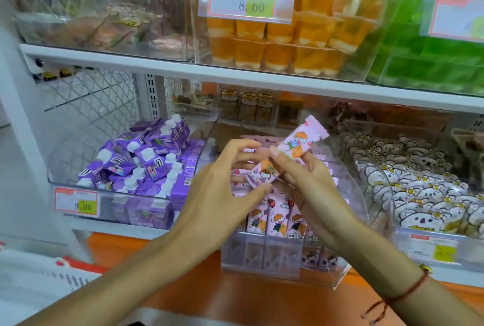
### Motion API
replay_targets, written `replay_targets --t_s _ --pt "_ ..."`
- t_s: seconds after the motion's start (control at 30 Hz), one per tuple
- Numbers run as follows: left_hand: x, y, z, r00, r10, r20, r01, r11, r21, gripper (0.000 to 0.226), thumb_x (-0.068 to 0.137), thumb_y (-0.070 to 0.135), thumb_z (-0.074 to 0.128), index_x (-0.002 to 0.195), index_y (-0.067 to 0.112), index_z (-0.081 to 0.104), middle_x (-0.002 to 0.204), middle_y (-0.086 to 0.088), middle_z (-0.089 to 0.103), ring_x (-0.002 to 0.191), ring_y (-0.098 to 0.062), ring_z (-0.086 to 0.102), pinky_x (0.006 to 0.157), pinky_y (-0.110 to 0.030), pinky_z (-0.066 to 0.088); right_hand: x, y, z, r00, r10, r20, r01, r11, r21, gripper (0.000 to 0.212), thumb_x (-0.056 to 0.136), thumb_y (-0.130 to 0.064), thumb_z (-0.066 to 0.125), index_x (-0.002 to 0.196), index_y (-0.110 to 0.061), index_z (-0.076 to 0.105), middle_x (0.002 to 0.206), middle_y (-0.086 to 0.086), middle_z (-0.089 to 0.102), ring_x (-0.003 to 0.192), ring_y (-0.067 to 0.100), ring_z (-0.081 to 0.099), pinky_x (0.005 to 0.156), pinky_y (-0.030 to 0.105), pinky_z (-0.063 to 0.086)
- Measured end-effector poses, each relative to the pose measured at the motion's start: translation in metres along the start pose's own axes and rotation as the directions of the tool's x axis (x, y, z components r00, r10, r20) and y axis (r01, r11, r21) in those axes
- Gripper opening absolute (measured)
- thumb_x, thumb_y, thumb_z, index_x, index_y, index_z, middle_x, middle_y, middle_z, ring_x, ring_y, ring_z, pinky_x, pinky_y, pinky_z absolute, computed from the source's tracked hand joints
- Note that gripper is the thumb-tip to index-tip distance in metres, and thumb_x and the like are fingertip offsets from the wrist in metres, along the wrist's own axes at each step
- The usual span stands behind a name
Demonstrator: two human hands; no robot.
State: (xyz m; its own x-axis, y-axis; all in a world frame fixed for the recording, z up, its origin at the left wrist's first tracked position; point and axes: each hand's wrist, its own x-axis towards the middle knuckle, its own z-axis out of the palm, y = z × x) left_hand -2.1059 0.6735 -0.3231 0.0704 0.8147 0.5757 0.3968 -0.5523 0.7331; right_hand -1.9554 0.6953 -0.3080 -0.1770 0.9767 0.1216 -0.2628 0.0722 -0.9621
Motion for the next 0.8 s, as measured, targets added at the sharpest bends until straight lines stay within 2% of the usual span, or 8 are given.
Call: replay_targets --t_s 0.1,0.17,0.23,0.33,0.43,0.6,0.7,0.8 --pt "0.002 0.001 0.000 0.999 0.029 0.016 -0.030 0.997 0.068 0.040 0.088 0.021 0.067 0.114 0.044 0.048 0.104 0.044 0.057 0.107 0.017 0.053 0.088 -0.011 0.045 -0.001 -0.003 -0.007 0.999 0.005 0.054 -0.012 0.992 0.129 0.006 0.092 -0.016 0.055 0.094 -0.014 0.060 0.092 -0.002 0.070 0.090 0.009 0.067 0.081 0.023 0.053" --pt "0.002 0.000 0.002 0.999 0.035 0.033 -0.038 0.994 0.104 0.030 0.093 0.026 0.061 0.119 0.038 0.052 0.109 0.040 0.056 0.112 0.015 0.051 0.095 -0.020 0.045 -0.003 -0.005 -0.011 0.999 -0.007 0.038 0.002 0.994 0.112 0.014 0.096 -0.013 0.050 0.103 -0.012 0.061 0.100 0.000 0.071 0.099 0.010 0.067 0.088 0.025 0.052" --pt "0.002 -0.001 0.004 0.997 0.063 0.053 -0.070 0.988 0.141 0.028 0.094 0.031 0.056 0.121 0.038 0.054 0.117 0.032 0.058 0.115 0.011 0.051 0.096 -0.018 0.043 -0.006 -0.007 -0.013 0.999 -0.030 -0.020 0.031 0.999 0.029 0.022 0.094 -0.016 0.055 0.115 -0.010 0.059 0.104 0.000 0.073 0.097 0.010 0.068 0.084 0.023 0.054" --pt "0.003 0.001 0.007 0.982 0.172 0.075 -0.184 0.961 0.205 0.042 0.086 0.024 0.068 0.123 0.038 0.054 0.124 0.028 0.053 0.114 0.013 0.047 0.094 -0.006 0.035 -0.012 -0.008 -0.015 0.994 -0.056 -0.092 0.054 0.998 -0.029 0.029 0.088 -0.018 0.064 0.115 -0.008 0.060 0.091 0.001 0.075 0.080 0.008 0.071 0.067 0.016 0.054" --pt "0.003 0.004 0.009 0.980 0.181 0.081 -0.195 0.957 0.216 0.053 0.078 0.023 0.078 0.122 0.042 0.054 0.119 0.028 0.056 0.110 0.011 0.051 0.091 -0.009 0.040 -0.015 -0.010 -0.018 0.995 -0.037 -0.093 0.032 0.998 -0.050 0.030 0.087 -0.019 0.066 0.114 -0.008 0.060 0.092 0.006 0.075 0.078 0.011 0.072 0.066 0.016 0.054" --pt "0.004 0.011 0.012 0.998 0.045 -0.048 -0.047 0.998 -0.040 0.036 0.075 0.023 0.079 0.105 0.036 0.063 0.102 0.028 0.065 0.099 0.007 0.061 0.081 -0.015 0.050 -0.014 -0.013 -0.020 0.989 0.057 -0.134 -0.053 0.998 0.033 0.041 0.083 -0.026 0.069 0.114 -0.006 0.054 0.077 0.002 0.074 0.070 0.013 0.072 0.079 0.026 0.058" --pt "0.004 0.019 0.014 0.993 -0.027 -0.111 0.009 0.987 -0.159 0.024 0.075 0.029 0.078 0.096 0.032 0.067 0.095 0.023 0.069 0.092 0.002 0.065 0.075 -0.019 0.054 -0.014 -0.013 -0.020 0.987 0.122 -0.104 -0.106 0.983 0.151 0.060 0.084 -0.028 0.069 0.133 -0.009 0.041 0.079 0.004 0.074 0.074 0.015 0.072 0.077 0.026 0.058" --pt "0.005 0.022 0.014 0.977 -0.135 -0.162 0.087 0.958 -0.273 0.024 0.073 0.036 0.076 0.093 0.025 0.070 0.089 0.016 0.073 0.086 -0.001 0.068 0.073 -0.020 0.056 -0.014 -0.016 -0.021 0.987 0.162 -0.014 -0.154 0.961 0.230 0.038 0.089 -0.028 0.063 0.121 -0.010 0.052 0.092 0.005 0.070 0.077 0.016 0.071 0.069 0.023 0.057"
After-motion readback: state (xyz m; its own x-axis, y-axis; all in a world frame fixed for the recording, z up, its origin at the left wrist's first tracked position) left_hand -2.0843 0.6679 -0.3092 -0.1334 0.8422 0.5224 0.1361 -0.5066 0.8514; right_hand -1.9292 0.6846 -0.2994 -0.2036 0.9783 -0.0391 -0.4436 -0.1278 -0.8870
